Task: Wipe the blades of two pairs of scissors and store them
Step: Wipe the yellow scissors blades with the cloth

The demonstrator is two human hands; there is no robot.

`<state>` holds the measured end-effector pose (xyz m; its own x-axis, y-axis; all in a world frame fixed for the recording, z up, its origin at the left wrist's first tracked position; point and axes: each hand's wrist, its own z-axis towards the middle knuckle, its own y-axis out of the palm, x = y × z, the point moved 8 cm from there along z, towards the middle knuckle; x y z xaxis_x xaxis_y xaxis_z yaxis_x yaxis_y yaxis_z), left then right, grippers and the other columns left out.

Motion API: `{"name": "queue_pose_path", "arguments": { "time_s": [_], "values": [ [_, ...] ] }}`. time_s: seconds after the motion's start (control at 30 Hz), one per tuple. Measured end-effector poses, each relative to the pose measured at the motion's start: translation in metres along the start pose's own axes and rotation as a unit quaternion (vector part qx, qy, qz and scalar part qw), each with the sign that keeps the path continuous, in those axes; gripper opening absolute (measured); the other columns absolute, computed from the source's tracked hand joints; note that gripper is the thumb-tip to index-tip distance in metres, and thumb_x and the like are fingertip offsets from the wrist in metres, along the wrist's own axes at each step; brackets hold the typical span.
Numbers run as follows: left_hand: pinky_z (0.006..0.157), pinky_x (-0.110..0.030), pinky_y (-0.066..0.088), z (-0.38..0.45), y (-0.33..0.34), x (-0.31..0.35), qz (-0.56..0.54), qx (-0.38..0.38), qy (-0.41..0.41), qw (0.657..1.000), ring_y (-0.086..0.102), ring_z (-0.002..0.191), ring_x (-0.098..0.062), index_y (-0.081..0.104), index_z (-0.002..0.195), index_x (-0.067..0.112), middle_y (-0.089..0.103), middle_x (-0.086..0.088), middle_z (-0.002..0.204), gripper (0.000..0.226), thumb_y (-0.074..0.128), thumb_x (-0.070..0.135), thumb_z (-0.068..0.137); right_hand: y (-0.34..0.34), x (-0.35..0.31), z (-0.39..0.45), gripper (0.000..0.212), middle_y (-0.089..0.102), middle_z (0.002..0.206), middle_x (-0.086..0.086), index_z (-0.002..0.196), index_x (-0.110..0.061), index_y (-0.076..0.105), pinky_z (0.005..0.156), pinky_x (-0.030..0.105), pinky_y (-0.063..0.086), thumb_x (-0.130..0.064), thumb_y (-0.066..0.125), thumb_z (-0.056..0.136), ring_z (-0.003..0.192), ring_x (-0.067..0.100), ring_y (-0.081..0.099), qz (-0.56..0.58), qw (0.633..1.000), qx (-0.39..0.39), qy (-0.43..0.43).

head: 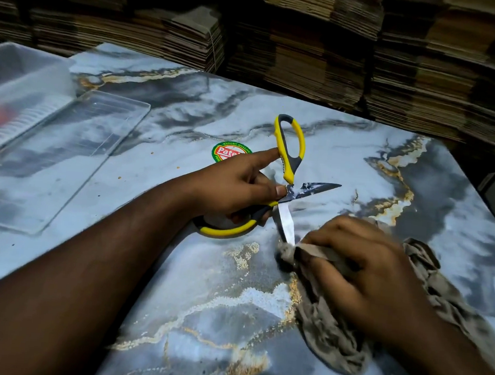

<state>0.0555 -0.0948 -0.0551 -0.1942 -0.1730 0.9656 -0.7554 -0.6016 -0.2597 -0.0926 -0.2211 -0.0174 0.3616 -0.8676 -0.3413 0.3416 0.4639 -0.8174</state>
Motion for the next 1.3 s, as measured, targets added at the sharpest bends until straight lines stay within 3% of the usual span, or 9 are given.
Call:
{"name": "queue_pose_path", "arguments": {
  "time_s": [0.13,0.3,0.47,0.57,0.7,0.83,1.0,1.17,1.3],
  "values": [
    [0.043,-0.026,0.038,0.001,0.001,0.001,0.006,-0.005,0.007,1.000,0.052,0.048,-0.020,0.036,0.157,0.025,0.067,-0.034,0.078,0.056,0.058,0.013,0.107,0.003,0.001,0.018,0.015,0.068,0.103,-0.009,0.106,-0.021,0.074,0.083,0.027,0.051,-0.018,0.075,0.091,0.096,0.009,0.066,0.031,0.999,0.028,0.027],
    [0.043,-0.025,0.038,0.000,0.000,0.000,-0.009,-0.011,0.009,1.000,0.050,0.048,-0.022,0.039,0.155,0.025,0.062,-0.043,0.082,0.054,0.058,0.012,0.107,0.016,-0.008,0.006,0.022,0.066,0.104,-0.017,0.114,-0.033,0.077,0.086,0.029,0.048,-0.045,0.069,0.098,0.098,0.008,0.062,-0.021,0.997,-0.073,-0.002],
    [0.049,-0.030,0.042,0.002,-0.001,-0.002,-0.002,-0.002,0.014,1.000,0.059,0.059,-0.030,0.038,0.156,0.025,0.069,-0.033,0.079,0.055,0.058,0.013,0.107,0.013,0.004,-0.005,0.021,0.063,0.098,-0.020,0.109,-0.032,0.079,0.082,0.025,0.047,-0.042,0.075,0.091,0.099,0.005,0.061,0.021,0.994,-0.111,0.005],
    [0.050,-0.028,0.043,0.002,-0.002,-0.003,0.004,-0.005,0.010,1.000,0.058,0.065,-0.033,0.037,0.158,0.027,0.066,-0.038,0.084,0.058,0.060,0.015,0.106,0.004,0.013,0.001,0.014,0.067,0.096,-0.019,0.101,-0.027,0.078,0.080,0.025,0.051,-0.030,0.079,0.087,0.096,0.005,0.066,0.058,0.996,-0.054,0.029],
    [0.045,-0.026,0.041,0.003,-0.001,-0.005,0.007,-0.004,0.002,1.000,0.054,0.058,-0.029,0.032,0.161,0.023,0.064,-0.039,0.082,0.063,0.060,0.015,0.106,0.015,0.010,0.009,0.021,0.068,0.100,-0.016,0.114,-0.029,0.079,0.082,0.026,0.050,-0.032,0.072,0.094,0.098,0.006,0.066,0.048,0.997,-0.052,0.025],
    [0.049,-0.027,0.042,0.002,-0.003,-0.007,0.013,0.001,-0.003,1.000,0.061,0.056,-0.028,0.023,0.165,0.022,0.075,-0.019,0.076,0.069,0.059,0.015,0.107,0.013,0.009,0.003,0.008,0.058,0.088,-0.018,0.091,-0.029,0.075,0.072,0.029,0.043,-0.036,0.073,0.088,0.089,0.006,0.058,0.012,0.996,-0.083,0.012],
    [0.043,-0.024,0.039,0.002,-0.003,-0.009,-0.012,0.008,-0.014,1.000,0.050,0.048,-0.018,0.020,0.166,0.023,0.074,-0.017,0.077,0.074,0.061,0.014,0.106,0.009,0.009,0.006,0.009,0.063,0.092,-0.016,0.098,-0.026,0.079,0.072,0.028,0.049,-0.029,0.078,0.090,0.087,0.005,0.063,0.046,0.997,-0.064,-0.001],
    [0.066,-0.057,0.045,-0.002,0.004,-0.011,-0.064,0.015,-0.012,0.998,0.063,0.080,-0.062,0.023,0.164,0.032,0.075,-0.020,0.082,0.083,0.068,0.027,0.094,0.011,0.006,0.000,0.007,0.059,0.088,-0.016,0.092,-0.030,0.075,0.073,0.031,0.047,-0.037,0.074,0.091,0.088,0.004,0.057,0.014,0.996,-0.083,-0.017],
    [0.062,-0.031,0.050,-0.003,0.008,-0.001,-0.061,0.031,0.014,0.998,0.068,0.069,-0.022,0.029,0.139,0.061,0.070,-0.013,0.082,0.077,0.067,0.022,0.084,-0.020,0.022,0.000,0.007,0.072,0.095,-0.016,0.097,-0.033,0.075,0.075,0.028,0.055,-0.032,0.077,0.091,0.092,0.007,0.072,0.106,0.991,0.050,0.070]
  ]
}}
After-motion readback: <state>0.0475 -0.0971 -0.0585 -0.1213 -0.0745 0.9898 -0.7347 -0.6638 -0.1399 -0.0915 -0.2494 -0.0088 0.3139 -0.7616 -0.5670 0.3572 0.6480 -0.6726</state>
